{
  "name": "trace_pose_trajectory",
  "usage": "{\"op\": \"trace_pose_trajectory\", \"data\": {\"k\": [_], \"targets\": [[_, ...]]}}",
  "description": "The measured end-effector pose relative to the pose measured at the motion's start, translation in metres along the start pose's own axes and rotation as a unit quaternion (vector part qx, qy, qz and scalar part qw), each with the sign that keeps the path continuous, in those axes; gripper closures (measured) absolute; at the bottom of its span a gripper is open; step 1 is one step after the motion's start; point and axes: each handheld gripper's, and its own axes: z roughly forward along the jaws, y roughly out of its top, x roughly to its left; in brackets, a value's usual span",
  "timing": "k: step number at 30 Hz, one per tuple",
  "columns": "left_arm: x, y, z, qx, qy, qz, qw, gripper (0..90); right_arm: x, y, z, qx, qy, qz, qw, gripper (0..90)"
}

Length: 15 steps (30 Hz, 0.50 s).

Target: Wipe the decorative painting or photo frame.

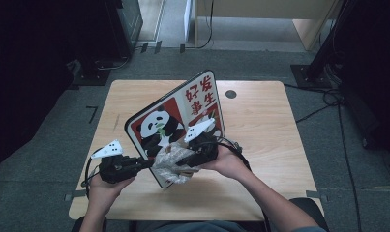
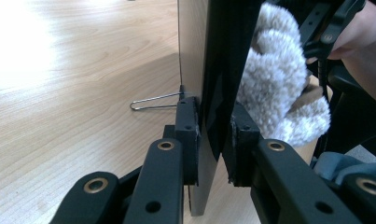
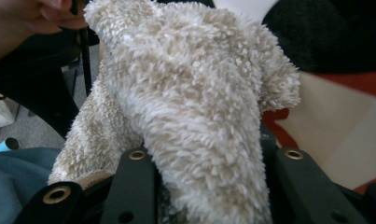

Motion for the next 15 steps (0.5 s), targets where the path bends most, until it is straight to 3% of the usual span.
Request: {"op": "trace_pose_trajectory", "data": {"k": [15], "targets": [[0.001, 0.002, 0.0, 0.004, -0.001, 0.002, 1.0, 78.1, -0.003, -0.029, 0.018, 0.022, 0.004, 0.009, 0.9997, 64.1]]}}
